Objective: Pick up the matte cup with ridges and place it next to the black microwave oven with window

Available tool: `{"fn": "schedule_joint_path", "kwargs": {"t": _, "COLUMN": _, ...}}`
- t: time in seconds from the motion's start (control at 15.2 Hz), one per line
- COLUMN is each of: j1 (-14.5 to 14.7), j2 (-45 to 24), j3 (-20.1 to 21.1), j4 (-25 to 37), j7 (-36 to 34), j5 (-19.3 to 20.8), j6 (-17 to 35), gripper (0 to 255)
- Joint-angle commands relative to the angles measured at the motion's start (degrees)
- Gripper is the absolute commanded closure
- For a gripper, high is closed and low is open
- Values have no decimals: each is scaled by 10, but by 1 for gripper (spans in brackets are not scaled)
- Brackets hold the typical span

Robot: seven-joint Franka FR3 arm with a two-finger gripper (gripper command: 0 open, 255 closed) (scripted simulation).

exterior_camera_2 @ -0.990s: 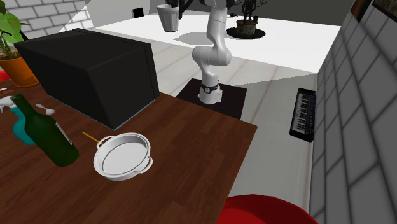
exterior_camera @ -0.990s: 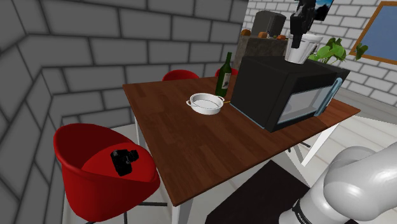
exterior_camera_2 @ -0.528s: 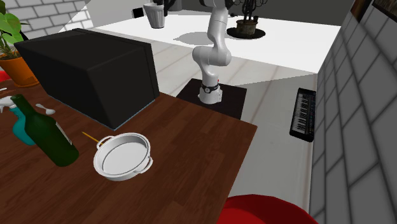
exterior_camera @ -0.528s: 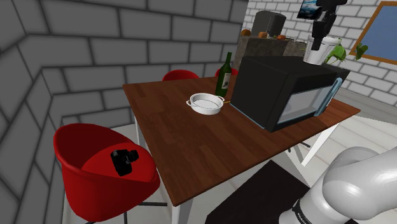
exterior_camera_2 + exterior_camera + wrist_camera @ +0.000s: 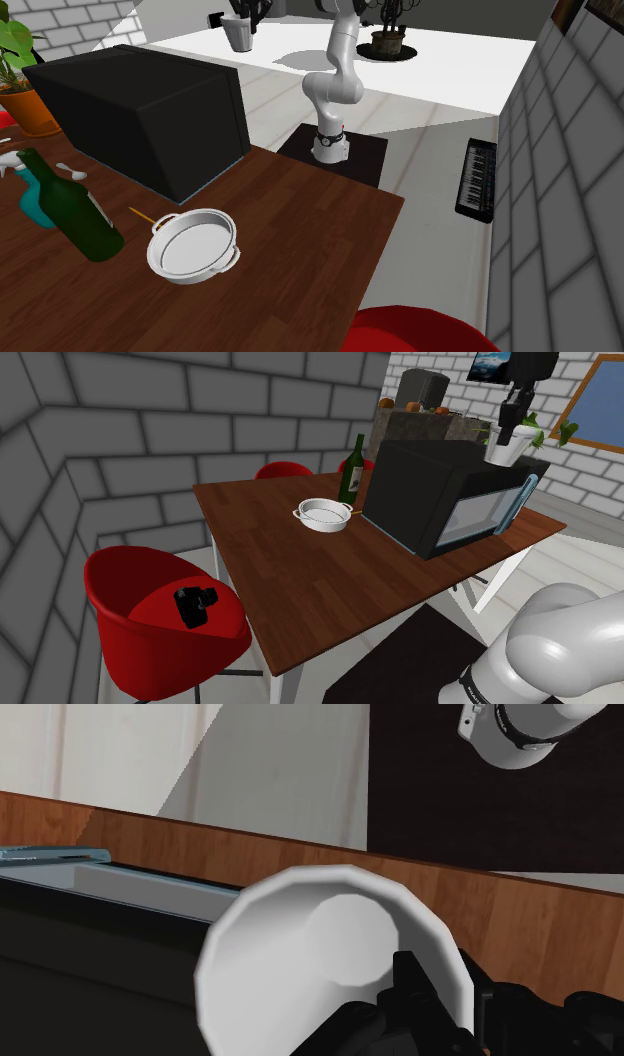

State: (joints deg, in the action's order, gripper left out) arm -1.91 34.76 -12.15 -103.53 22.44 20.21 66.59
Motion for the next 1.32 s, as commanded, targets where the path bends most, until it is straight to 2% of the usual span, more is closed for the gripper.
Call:
{"fn": "schedule_joint_path", "kwargs": {"t": 0.0, "j1": 0, "j2": 10, "j3": -1, "j4": -23, "j7": -5, "j5": 0, "j6": 13, "gripper": 255}}
{"fn": "schedule_joint_path", "kwargs": {"t": 1.25, "j1": -4, "j2": 84, "j3": -15, "j4": -226, "j7": -43, "j5": 10, "j6": 138, "gripper": 255}}
